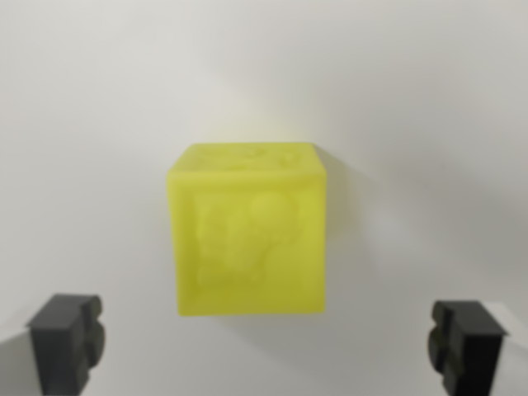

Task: Pick yellow cube

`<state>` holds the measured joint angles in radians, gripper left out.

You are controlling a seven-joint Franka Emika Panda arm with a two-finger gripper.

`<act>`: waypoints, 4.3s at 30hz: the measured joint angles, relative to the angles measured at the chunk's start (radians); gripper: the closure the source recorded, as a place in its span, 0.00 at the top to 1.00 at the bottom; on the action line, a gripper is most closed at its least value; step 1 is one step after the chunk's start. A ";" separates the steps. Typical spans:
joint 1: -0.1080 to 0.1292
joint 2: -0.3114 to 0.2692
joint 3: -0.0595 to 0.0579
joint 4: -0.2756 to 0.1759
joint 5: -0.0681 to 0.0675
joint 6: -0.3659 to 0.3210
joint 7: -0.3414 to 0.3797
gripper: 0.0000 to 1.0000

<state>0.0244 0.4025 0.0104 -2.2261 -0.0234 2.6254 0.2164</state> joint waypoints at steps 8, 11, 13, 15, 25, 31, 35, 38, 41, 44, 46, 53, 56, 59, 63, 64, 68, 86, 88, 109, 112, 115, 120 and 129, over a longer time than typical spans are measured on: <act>0.008 0.043 0.000 0.001 0.006 0.043 -0.054 1.00; 0.012 0.051 0.000 0.001 0.008 0.051 -0.070 1.00; 0.013 0.054 -0.001 0.002 0.009 0.054 -0.073 1.00; 0.013 0.058 -0.001 0.002 0.010 0.057 -0.073 1.00; 0.014 0.114 -0.001 0.014 0.010 0.101 -0.073 1.00; 0.013 0.153 -0.001 0.025 0.010 0.129 -0.073 1.00; 0.013 0.173 -0.001 0.031 0.010 0.143 -0.073 1.00; 0.013 0.176 -0.001 0.032 0.010 0.145 -0.073 1.00; 0.013 0.176 -0.001 0.032 0.010 0.146 -0.073 1.00; 0.013 0.176 -0.001 0.032 0.010 0.146 -0.073 1.00; 0.013 0.176 -0.001 0.032 0.010 0.146 -0.073 0.00; 0.013 0.147 -0.001 0.023 0.010 0.126 -0.074 0.00; 0.013 0.128 -0.001 0.018 0.011 0.113 -0.075 0.00; 0.014 0.109 -0.001 0.012 0.011 0.099 -0.075 0.00; 0.014 0.084 -0.001 0.006 0.012 0.080 -0.076 0.00; 0.014 0.078 -0.001 0.005 0.013 0.075 -0.076 0.00; 0.014 0.053 -0.001 0.000 0.013 0.055 -0.077 0.00; 0.014 -0.053 -0.001 -0.014 0.017 -0.037 -0.079 0.00; 0.014 -0.064 -0.001 -0.014 0.017 -0.048 -0.079 0.00; 0.015 -0.175 -0.001 -0.008 0.019 -0.166 -0.081 0.00; 0.015 -0.189 -0.001 -0.005 0.019 -0.183 -0.081 0.00; 0.015 -0.203 -0.001 -0.002 0.020 -0.201 -0.081 0.00; 0.015 -0.226 -0.001 0.005 0.020 -0.230 -0.081 0.00; 0.015 -0.265 -0.001 0.019 0.021 -0.284 -0.082 0.00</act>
<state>0.0392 0.1373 0.0092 -2.2067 -0.0027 2.3418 0.1345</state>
